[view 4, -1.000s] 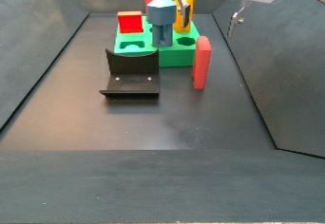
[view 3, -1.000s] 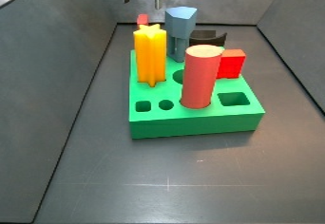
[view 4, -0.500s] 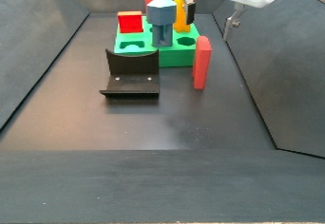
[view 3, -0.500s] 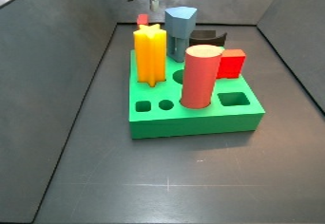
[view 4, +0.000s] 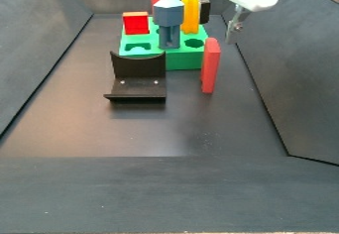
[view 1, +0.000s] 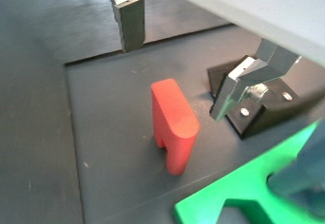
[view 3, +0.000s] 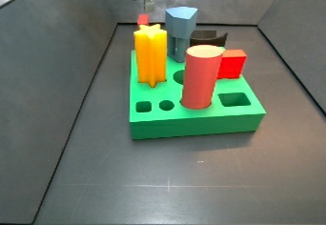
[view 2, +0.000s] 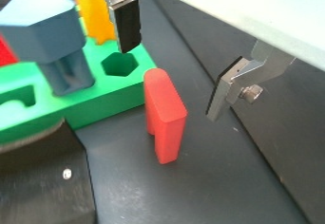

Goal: Pick up the square-circle object. Move up. Rotate the square-circle object. Move to above the board. Insert the square-circle object.
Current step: Rotate the square-circle object.

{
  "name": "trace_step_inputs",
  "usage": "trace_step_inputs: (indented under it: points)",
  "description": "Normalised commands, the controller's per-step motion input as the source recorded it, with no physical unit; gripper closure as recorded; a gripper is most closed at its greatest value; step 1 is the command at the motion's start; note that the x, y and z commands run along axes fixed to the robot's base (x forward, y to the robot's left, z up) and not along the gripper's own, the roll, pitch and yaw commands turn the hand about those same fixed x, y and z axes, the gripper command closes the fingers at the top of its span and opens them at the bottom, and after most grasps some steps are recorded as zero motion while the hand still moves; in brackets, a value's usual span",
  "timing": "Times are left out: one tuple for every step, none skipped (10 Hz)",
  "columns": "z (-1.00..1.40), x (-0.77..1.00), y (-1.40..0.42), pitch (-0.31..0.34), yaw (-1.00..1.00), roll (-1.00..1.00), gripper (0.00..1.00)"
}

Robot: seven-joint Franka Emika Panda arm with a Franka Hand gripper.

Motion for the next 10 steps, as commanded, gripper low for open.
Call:
trace_step_inputs:
  points:
    - [-0.01,0.02,0.02,0.021,-1.00,0.02,0.00]
    - [-0.01,0.02,0.02,0.024,-1.00,0.02,0.00]
    - [-0.01,0.02,0.02,0.031,-1.00,0.03,0.00]
    - [-0.01,0.02,0.02,0.032,-0.73,0.03,0.00]
    - [-0.01,0.02,0.02,0.032,-0.50,0.03,0.00]
    - [-0.01,0.02,0.02,0.032,-0.38,0.03,0.00]
    - [-0.01,0.02,0.02,0.032,-0.21,0.03,0.00]
    - [-1.00,0.00,0.00,0.032,-0.12,0.03,0.00]
    - [-1.00,0.01,0.00,0.018,-0.06,0.03,0.00]
    - [-1.00,0.02,0.01,-0.003,-0.05,0.03,0.00]
